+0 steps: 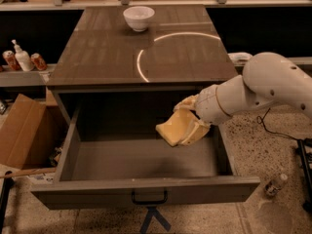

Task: Pick sponge from top drawer and place on counter

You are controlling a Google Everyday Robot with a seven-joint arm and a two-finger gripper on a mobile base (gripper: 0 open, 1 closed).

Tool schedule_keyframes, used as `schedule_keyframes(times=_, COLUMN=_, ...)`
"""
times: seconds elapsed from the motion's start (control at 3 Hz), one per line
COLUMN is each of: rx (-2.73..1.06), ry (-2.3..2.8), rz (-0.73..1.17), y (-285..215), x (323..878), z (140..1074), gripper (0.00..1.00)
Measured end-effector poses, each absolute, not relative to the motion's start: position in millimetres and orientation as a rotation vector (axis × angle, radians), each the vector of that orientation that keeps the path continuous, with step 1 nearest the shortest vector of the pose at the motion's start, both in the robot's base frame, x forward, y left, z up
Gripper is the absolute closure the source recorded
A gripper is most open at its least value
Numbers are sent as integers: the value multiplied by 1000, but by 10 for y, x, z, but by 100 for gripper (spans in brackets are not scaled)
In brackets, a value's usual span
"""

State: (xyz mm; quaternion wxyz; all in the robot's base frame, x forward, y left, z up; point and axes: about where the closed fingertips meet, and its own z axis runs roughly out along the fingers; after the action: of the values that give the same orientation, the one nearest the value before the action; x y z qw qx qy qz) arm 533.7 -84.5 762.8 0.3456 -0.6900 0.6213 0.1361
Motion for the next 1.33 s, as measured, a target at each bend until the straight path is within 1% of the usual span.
schedule_keyframes(times=0.33, rx=-1791, ry=1613, rz=353, y=-846, x=5338, z=7629, gripper=100)
schedule_keyframes(times=0.67, rx=-1786, ry=1564, rz=267, y=-936, x=5626, z=7964, gripper=100)
schedule_keyframes(times=1.0, rx=-1757, ry=1498, rz=165, y=-1094, x=6106, z=8390, gripper=100)
schedule_keyframes(times=1.33, rx=-1693, ry=1457, rz=104, y=-1200, x=6651, z=8637, gripper=100)
